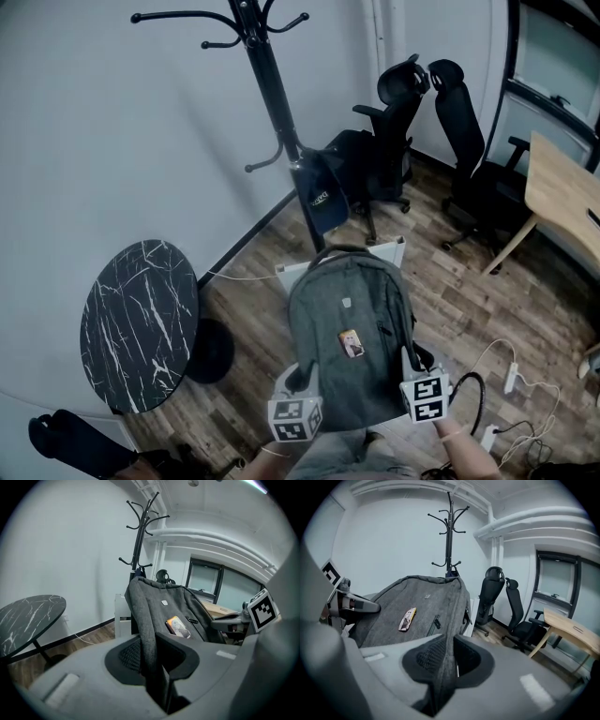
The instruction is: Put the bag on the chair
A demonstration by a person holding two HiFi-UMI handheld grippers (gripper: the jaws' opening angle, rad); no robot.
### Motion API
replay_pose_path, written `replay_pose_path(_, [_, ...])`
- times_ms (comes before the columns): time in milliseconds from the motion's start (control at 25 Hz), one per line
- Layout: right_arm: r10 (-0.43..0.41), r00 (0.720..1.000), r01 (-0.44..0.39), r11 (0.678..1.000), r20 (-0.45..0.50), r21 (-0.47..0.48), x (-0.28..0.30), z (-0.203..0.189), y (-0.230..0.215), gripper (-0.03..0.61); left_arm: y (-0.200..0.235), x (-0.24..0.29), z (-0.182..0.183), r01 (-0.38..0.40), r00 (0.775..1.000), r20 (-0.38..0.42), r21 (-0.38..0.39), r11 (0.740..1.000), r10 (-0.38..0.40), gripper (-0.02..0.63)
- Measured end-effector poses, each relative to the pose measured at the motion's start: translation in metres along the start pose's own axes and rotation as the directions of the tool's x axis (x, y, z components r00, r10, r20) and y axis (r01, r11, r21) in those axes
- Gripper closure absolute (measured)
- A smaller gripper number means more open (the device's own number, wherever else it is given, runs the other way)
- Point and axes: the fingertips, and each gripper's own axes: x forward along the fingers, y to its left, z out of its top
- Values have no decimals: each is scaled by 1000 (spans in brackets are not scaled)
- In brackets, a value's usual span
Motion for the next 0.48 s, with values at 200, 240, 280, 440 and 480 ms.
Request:
replay_pose_path(200, [4, 1000, -4, 1000, -3, -7, 22, -3, 0, 525, 10, 19, -5, -10, 1000, -9, -5, 1000, 9, 538])
replay_pose_path(240, [3, 1000, -3, 1000, -4, -8, 26, -4, -1, 525, 12, 22, -6, -12, 1000, -11, -6, 1000, 12, 540])
replay_pose_path(280, [2, 1000, -2, 1000, -5, -8, 30, -5, -1, 525, 14, 26, -7, -13, 1000, -13, -8, 1000, 13, 538])
replay_pose_path(440, [-3, 1000, 3, 1000, -7, -16, 46, -7, -1, 525, 22, 39, -11, -21, 1000, -17, -10, 1000, 21, 539])
replay_pose_path(480, [-4, 1000, 4, 1000, -9, -18, 50, -8, -1, 525, 24, 42, -12, -24, 1000, -17, -9, 1000, 24, 539])
